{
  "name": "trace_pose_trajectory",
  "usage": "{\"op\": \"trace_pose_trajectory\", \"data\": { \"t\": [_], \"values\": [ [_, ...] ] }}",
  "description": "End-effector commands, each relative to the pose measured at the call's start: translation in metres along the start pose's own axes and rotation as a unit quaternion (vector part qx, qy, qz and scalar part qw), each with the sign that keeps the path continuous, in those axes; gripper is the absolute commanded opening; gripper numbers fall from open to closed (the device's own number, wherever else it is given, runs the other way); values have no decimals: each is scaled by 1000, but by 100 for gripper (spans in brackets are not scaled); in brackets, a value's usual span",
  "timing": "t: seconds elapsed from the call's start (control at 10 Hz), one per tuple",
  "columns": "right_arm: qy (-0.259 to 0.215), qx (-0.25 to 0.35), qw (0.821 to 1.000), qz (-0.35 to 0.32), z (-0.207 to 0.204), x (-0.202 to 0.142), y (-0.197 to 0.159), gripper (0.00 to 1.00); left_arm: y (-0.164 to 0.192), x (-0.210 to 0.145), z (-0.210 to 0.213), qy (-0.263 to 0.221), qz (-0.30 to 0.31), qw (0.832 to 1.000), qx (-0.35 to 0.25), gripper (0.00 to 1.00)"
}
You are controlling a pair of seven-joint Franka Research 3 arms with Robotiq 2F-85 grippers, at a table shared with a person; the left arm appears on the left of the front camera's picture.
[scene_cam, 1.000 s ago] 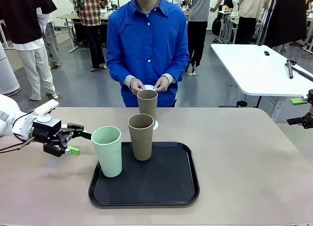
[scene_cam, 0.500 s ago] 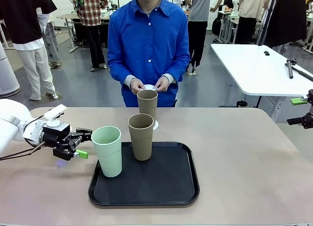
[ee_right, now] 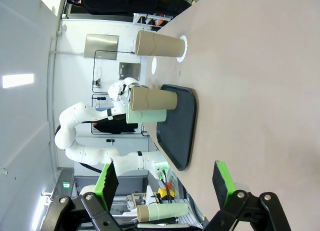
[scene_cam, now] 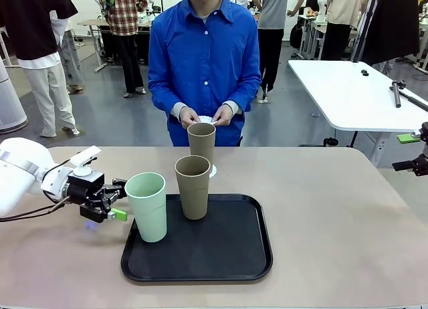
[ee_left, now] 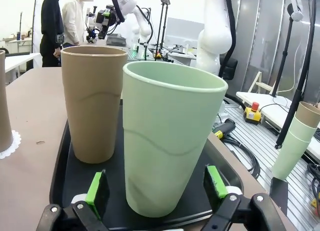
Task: Place coasters on the table and set cups on them.
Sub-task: Take one Reusable plastic cup from the Flat Tray and place it on a coaster set by the human.
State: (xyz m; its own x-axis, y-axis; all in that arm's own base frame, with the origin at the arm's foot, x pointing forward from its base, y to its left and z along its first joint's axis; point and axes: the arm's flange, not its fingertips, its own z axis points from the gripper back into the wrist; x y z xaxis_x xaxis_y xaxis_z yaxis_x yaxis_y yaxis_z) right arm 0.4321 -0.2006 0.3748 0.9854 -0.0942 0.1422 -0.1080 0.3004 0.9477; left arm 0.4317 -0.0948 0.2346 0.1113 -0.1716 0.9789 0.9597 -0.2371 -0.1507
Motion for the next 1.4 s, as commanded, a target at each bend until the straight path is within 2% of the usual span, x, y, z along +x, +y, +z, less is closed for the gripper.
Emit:
{"op": "trace_pose_trajectory", "data": {
  "t": [0.0,0.5,1.3],
  "values": [
    [-2,-3,1000,-1,0,0,-1,100,7,2,-8,-4,9,1000,-13,100],
    [-2,-3,1000,-1,0,0,-1,100,12,-5,-29,10,10,999,-46,100],
    [-2,-3,1000,-1,0,0,-1,100,17,-3,-57,15,-36,995,-94,100]
  ]
}}
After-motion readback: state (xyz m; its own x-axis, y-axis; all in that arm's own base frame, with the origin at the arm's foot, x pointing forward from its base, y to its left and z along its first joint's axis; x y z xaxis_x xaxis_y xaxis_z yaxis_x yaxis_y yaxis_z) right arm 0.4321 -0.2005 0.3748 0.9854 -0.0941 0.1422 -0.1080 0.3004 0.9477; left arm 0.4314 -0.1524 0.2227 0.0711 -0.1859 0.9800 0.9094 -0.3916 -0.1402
